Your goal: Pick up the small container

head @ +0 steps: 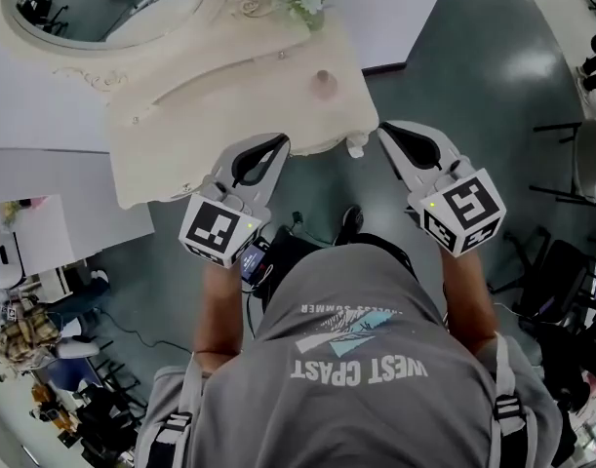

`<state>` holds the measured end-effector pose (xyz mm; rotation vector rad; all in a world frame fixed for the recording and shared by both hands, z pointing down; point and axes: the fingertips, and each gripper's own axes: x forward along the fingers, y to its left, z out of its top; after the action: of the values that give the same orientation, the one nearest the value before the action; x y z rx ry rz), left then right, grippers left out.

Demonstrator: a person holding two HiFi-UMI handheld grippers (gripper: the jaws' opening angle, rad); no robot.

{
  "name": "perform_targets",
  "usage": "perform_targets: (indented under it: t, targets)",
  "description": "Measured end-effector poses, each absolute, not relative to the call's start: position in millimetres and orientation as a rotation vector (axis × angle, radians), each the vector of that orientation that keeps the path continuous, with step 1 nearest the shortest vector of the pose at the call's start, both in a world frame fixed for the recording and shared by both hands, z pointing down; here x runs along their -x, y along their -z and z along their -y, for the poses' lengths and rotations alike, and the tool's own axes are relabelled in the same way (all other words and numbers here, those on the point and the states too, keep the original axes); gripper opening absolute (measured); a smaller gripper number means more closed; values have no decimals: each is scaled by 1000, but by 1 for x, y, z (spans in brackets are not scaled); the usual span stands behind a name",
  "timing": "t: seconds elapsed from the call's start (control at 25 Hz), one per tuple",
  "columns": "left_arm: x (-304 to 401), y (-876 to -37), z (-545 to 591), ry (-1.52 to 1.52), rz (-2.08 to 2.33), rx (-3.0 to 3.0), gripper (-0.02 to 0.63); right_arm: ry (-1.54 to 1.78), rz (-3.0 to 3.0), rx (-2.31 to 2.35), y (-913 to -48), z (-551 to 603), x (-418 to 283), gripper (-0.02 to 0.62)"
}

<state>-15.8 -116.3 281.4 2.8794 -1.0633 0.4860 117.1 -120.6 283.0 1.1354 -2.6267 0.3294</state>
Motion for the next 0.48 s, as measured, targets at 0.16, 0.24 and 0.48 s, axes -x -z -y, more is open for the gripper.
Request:
perform_targets:
  t: [0.16,0.24,0.48]
  targets:
    - [5,-291,132,-499,1065,-2857,3,-363,2608,-1128,-296,134,-130,2]
    - [0,-295,137,-504,1044,-2860,3,-379,2597,-1146,-299,135,-135,2]
    - [-2,-320,168,-505,940,-2866,3,-439,2513,-1247,-315,147,-141,2]
